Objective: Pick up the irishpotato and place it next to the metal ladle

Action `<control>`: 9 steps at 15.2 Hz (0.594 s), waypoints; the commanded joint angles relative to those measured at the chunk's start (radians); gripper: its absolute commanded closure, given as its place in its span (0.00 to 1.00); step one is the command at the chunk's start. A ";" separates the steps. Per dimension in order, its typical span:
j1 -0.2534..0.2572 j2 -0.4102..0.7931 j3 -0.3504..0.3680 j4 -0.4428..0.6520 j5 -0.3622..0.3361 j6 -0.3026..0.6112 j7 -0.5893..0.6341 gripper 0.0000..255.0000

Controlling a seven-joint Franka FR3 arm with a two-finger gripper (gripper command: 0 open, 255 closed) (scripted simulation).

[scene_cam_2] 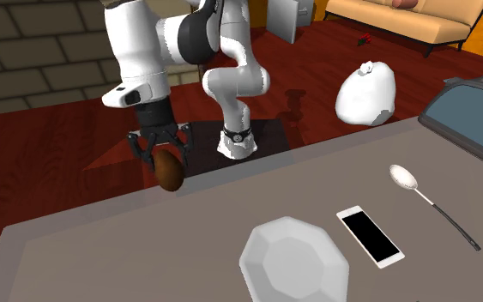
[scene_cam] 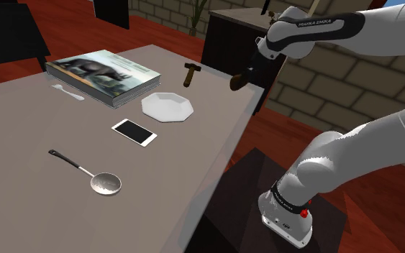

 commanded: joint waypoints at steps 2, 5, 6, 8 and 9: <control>0.004 -0.051 0.060 -0.045 -0.009 -0.001 0.073 1.00; 0.015 -0.100 0.131 -0.096 -0.008 0.006 0.156 1.00; 0.020 -0.114 0.154 -0.111 -0.006 0.008 0.183 1.00; 0.033 -0.139 0.201 -0.137 0.001 0.012 0.237 1.00; 0.040 -0.150 0.225 -0.148 0.006 0.013 0.264 1.00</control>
